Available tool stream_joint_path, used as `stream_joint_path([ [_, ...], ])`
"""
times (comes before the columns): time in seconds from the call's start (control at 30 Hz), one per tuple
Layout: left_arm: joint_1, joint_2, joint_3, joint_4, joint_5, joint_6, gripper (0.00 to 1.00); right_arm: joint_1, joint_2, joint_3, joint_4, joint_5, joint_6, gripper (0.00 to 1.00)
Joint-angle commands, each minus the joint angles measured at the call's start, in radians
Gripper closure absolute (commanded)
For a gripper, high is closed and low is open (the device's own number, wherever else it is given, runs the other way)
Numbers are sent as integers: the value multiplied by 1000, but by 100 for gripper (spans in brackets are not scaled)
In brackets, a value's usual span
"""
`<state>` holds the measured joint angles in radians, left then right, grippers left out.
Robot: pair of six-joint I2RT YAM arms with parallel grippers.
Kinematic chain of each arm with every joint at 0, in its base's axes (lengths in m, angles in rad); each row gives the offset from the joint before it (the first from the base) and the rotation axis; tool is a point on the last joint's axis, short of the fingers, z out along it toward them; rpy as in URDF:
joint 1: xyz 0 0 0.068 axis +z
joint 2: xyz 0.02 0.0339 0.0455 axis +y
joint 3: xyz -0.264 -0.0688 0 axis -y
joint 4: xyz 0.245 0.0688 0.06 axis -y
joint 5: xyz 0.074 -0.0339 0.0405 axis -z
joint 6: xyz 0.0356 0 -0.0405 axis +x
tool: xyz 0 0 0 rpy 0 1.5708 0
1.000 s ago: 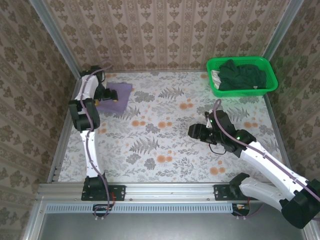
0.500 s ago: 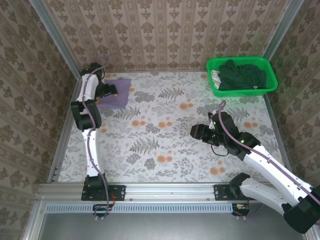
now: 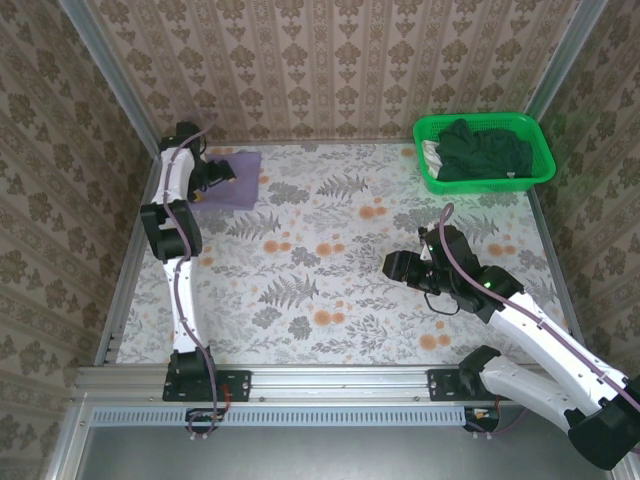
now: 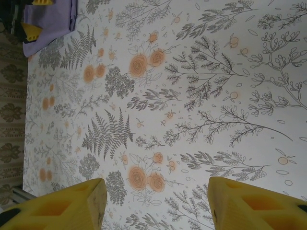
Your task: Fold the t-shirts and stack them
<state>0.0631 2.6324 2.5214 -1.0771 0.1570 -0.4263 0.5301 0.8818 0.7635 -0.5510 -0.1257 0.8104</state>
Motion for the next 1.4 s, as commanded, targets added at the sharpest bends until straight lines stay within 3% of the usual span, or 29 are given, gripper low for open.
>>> stream_joint_path([
  [0.0,-2,-62,11,31,69,-37,0,-5,-34,14,-28,47,-11,40],
  [0.2,-7,-270,-59,19,16,-16,0,-13,-106,33,-32,185,-70,38],
  [0.33,-37,-494,-250,98,-57,24,0,-25,-135,76,-85,368,-164,33],
  [0.5,-92,-937,-855,531,-126,22,0,-71,-182,50,-89,607,-228,25],
  [0.63,-112,-1214,-1260,714,-224,-79,0,-123,-180,-15,-64,659,-249,22],
  [0.67,-126,-1290,-1371,783,-251,-67,0,-133,-169,-30,-59,670,-257,1],
  [0.77,-170,-1475,-1664,980,-343,8,0,-153,-150,-98,-4,720,-286,0],
  [0.9,-169,-1668,-1919,1048,-497,53,0,-164,-140,-213,144,831,-309,1],
  [1.13,-74,-1822,-2141,1054,-550,149,0,-211,-28,-323,539,797,-574,1],
  [1.23,-4,-1794,-2214,1129,-481,146,0,-247,62,-379,763,768,-694,0],
  [1.37,20,-1657,-2201,1242,-397,166,0,-329,229,-356,770,649,-664,0],
])
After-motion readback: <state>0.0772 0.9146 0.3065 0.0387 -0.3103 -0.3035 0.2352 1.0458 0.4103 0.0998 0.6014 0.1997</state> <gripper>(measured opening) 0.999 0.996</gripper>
